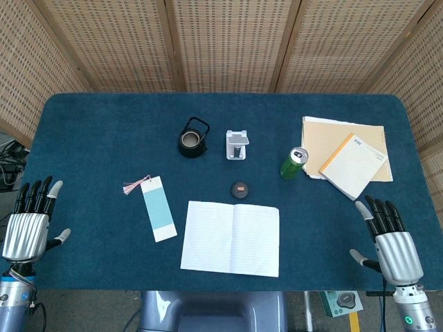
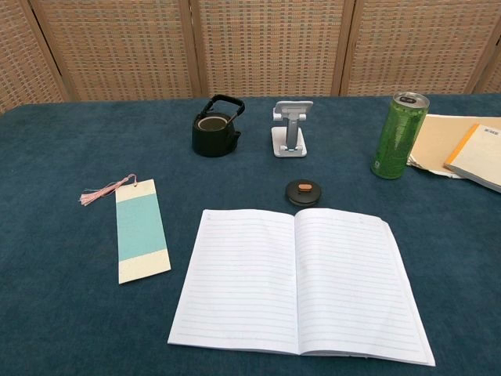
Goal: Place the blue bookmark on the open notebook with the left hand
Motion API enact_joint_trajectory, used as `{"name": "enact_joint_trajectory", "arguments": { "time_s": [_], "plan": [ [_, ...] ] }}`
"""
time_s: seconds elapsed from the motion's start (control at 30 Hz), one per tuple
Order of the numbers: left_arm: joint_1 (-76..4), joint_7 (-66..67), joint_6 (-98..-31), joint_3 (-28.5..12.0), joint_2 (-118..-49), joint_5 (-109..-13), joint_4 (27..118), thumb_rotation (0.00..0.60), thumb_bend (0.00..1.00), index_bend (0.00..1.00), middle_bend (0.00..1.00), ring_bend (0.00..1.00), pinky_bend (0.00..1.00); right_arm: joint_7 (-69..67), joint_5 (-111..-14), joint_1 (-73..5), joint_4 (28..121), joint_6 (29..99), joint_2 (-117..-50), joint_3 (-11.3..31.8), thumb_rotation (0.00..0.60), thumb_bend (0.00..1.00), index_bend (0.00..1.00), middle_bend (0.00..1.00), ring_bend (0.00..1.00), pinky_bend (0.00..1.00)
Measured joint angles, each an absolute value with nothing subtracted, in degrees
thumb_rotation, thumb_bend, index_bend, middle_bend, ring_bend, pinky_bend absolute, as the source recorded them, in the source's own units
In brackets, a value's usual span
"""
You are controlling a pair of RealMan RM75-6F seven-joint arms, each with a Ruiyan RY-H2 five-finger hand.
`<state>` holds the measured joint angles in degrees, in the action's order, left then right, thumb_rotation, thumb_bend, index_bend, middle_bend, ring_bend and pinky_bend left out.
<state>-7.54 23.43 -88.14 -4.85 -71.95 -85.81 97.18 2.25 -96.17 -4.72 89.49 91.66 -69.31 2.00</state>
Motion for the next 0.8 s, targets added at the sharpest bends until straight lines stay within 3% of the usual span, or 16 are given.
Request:
{"name": "enact_joint_trajectory", "arguments": {
  "time_s": [0.6,0.8],
  "plan": [
    [-7.98,22.46,-87.28,-4.53,-71.64,-86.29,96.80,0.600,0.07,0.00,0.00,0.00,0.00,2.89,-95.20,-4.70,89.05,91.14,-69.82,2.19,0.600,0.08,0.00,0.00,0.00,0.00],
    [-7.95,23.23,-87.50,-4.14,-71.93,-86.93,96.82,0.600,0.00,0.00,0.00,0.00,0.00,2.52,-95.53,-4.54,89.21,91.68,-69.56,2.20,0.600,0.08,0.00,0.00,0.00,0.00]
  ]
}}
